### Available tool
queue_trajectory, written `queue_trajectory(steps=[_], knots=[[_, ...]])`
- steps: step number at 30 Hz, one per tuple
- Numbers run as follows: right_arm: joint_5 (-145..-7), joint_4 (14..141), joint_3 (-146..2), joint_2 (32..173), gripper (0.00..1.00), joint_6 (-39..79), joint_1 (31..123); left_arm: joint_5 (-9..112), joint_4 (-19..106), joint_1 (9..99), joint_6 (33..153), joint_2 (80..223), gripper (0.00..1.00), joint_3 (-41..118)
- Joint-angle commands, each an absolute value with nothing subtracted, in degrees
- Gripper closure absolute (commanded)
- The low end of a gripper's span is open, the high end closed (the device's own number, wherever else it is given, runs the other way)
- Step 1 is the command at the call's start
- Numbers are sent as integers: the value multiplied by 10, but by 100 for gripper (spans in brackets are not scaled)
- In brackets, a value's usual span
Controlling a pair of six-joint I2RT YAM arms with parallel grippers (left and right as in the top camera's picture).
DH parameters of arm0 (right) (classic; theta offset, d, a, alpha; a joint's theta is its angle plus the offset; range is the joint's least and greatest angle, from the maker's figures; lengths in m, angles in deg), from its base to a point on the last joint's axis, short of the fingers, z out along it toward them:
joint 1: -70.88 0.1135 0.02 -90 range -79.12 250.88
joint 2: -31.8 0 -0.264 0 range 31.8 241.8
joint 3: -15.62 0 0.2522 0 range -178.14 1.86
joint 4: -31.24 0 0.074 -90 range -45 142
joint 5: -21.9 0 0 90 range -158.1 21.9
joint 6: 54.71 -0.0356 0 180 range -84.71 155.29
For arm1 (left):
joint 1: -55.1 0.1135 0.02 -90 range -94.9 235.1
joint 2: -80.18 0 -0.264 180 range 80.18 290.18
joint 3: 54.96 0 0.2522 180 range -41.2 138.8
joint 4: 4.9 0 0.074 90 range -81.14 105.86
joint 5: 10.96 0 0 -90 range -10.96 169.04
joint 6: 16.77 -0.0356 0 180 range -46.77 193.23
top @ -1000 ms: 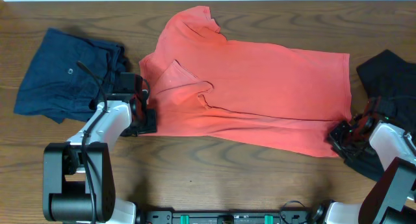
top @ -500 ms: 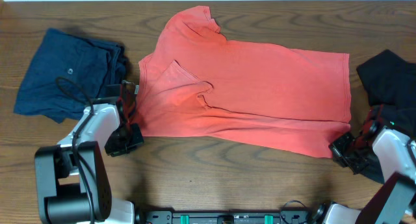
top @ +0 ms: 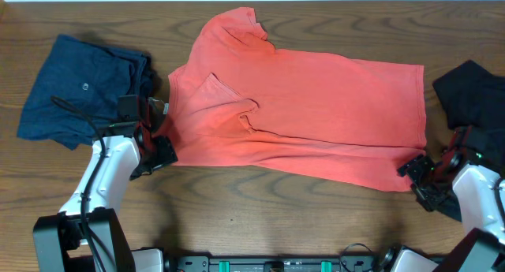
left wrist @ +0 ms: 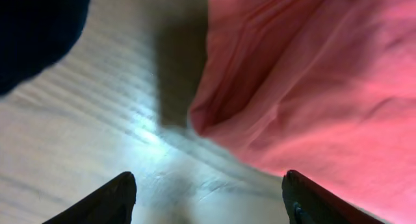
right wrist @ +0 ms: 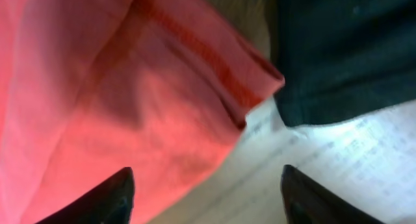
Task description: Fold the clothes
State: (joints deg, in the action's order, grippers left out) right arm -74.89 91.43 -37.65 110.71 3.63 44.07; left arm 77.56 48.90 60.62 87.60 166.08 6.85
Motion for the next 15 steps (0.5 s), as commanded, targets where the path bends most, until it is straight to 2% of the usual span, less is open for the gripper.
queue_trajectory(steps=[1, 5, 6, 7, 8, 9, 11, 13, 15], knots=[[-740, 889, -356, 1132, 37, -2, 439, 760, 486, 608, 874, 1676, 26, 57], [-743, 849, -347, 1168, 41, -15, 439, 760, 485, 608, 866, 1689, 25, 57], [-743, 837, -347, 1176, 45, -15, 439, 760, 484, 608, 866, 1693, 24, 57], [-743, 824, -347, 1183, 52, -15, 439, 760, 484, 608, 866, 1697, 24, 57], [-743, 815, -348, 1190, 61, -15, 439, 760, 483, 608, 866, 1701, 23, 57], [-743, 809, -348, 1194, 75, -15, 439, 760, 483, 608, 866, 1705, 23, 57], [-743, 807, -348, 1195, 91, -15, 439, 760, 483, 608, 864, 1710, 22, 57], [-743, 808, -348, 1195, 99, -14, 439, 761, 481, 608, 860, 1712, 22, 57], [-743, 809, -348, 1195, 99, -8, 439, 765, 475, 608, 858, 1715, 21, 57]])
